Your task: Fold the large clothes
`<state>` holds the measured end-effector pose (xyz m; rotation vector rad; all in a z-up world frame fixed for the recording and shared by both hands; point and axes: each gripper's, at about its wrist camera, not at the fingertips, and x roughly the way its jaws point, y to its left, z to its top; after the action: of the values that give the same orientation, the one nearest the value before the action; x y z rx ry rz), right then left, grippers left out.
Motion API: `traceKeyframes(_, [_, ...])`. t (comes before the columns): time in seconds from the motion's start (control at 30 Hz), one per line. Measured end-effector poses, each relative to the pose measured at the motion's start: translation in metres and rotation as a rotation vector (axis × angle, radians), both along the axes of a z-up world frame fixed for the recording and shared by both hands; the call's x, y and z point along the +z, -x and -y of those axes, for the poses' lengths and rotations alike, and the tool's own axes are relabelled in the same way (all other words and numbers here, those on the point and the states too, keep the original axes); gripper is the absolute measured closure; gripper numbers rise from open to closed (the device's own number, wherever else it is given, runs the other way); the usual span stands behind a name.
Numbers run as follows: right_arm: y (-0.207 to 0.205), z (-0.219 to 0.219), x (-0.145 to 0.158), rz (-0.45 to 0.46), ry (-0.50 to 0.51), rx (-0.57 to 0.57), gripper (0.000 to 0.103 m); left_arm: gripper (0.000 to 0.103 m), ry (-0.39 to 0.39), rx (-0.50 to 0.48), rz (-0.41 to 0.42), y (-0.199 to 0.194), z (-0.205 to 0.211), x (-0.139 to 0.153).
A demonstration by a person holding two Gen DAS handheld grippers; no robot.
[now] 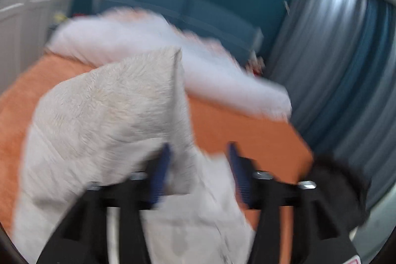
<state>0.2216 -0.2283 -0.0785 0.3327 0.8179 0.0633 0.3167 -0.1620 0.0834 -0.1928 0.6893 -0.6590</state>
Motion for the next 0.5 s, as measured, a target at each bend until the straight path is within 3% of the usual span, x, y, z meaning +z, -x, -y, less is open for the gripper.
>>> traceKeyframes(0.1, [0.023,0.034,0.009,0.008,-0.119,-0.078,0.036,0.042,-0.117,0.000,-0.041,0.023,0.017,-0.053])
traceKeyframes(0.23, [0.024,0.062,0.023,-0.011,-0.053,-0.102,0.035,0.035,-0.090,0.080,-0.128,0.023,-0.051,-0.081])
traceKeyframes(0.37, [-0.012,0.082,0.044,0.021,-0.022,-0.132,0.035,0.033,-0.139,0.258,-0.120,-0.013,-0.132,-0.081])
traceKeyframes(0.5, [-0.083,0.101,0.044,0.009,-0.066,-0.174,0.034,0.033,-0.225,0.437,-0.155,-0.047,-0.204,-0.105])
